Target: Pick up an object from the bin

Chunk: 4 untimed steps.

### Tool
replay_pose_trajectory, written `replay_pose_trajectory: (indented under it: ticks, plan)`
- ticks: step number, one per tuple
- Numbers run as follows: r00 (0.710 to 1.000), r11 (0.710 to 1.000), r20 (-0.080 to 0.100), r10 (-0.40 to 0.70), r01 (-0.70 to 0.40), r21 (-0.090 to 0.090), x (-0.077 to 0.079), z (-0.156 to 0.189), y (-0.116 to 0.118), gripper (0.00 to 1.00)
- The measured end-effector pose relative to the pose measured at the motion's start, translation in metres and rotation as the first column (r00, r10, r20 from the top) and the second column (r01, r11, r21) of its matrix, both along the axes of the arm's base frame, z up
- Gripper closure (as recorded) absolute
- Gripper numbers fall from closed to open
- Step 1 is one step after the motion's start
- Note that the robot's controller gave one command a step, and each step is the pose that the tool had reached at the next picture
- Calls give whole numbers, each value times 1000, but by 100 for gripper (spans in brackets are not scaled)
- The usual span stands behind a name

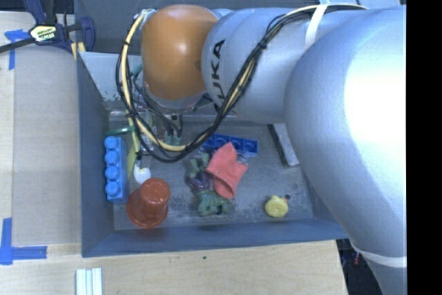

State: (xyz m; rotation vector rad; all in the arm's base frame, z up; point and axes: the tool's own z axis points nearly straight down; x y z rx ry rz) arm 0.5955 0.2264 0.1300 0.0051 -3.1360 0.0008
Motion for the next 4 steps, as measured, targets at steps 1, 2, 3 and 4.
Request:
replay_pose_trajectory:
  ticks: [1,2,3,4]
  plan:
    - [1000,1000,8,-3,3,2,2,4,-1,0]
    - [920,920,13,391,-391,1,15,-33,8,0]
    - [898,898,12,439,-439,1,23,-32,16,0]
    - [603,603,12,797,-798,-2,2,-30,-3,0]
